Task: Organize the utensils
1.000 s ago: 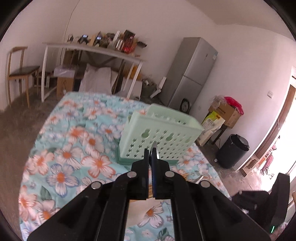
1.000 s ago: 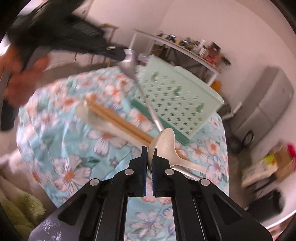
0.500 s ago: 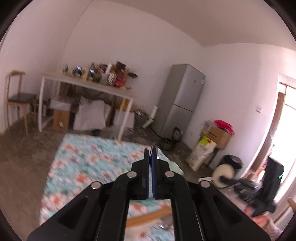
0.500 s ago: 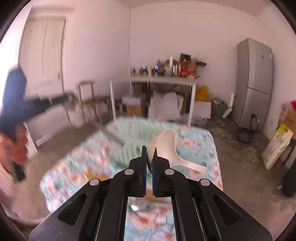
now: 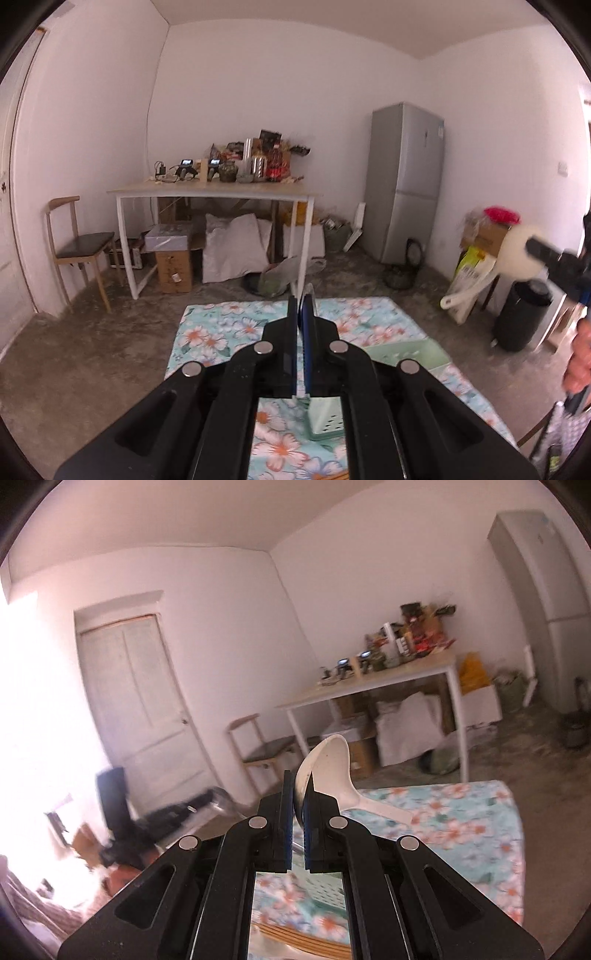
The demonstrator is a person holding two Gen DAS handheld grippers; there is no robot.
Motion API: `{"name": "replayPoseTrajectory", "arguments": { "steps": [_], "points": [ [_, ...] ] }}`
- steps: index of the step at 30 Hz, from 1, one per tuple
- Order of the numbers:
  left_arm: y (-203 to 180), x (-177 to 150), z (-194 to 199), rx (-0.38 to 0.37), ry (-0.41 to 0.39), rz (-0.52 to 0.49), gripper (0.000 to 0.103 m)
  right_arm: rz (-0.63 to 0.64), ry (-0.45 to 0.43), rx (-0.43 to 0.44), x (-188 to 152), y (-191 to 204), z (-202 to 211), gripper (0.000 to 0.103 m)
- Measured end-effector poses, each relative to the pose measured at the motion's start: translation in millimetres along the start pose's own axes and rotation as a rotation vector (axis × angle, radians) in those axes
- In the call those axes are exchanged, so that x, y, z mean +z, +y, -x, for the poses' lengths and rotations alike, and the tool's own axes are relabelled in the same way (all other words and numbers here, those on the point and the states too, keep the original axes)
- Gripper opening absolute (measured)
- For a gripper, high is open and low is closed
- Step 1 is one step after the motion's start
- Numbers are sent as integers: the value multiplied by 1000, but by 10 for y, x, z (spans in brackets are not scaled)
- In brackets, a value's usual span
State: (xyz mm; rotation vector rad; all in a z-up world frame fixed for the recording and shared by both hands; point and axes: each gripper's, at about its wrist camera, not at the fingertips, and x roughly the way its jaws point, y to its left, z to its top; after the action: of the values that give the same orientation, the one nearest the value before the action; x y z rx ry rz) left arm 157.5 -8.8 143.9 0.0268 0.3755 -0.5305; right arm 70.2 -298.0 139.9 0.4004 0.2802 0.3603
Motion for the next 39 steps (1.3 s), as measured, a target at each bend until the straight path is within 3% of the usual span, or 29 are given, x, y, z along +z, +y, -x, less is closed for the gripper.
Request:
{"name": "replayPoseTrajectory", "arguments": {
  "steps": [3,14,20,22,24,31,36,39],
  "points": [
    [-27,-4,-129,6,25,-19,2,-57,21,41,20,-110,-77,3],
    [-254,-116,-694,54,172,-129,2,-152,64,58,-67,-302,-14,3],
    [-328,-228,-938,7,216,-95,7,-226,111,70,-128,-410,-80,3],
    [-320,-221,-926,-2,201,-71,18,-245,117,82,-142,-418,-84,3],
    [-320,-194,-884,-14,178,-45,42,-251,120,82,-135,-411,-85,3],
    [-137,-137,-571,-32,82,61,62,-278,112,98,-110,-433,-71,3],
    [-11,-337,-398,-18,104,100,75,-304,155,81,-197,-489,-195,3],
    [23,-578,-284,8,113,111,78,-303,183,61,-252,-510,-302,3]
  ]
}}
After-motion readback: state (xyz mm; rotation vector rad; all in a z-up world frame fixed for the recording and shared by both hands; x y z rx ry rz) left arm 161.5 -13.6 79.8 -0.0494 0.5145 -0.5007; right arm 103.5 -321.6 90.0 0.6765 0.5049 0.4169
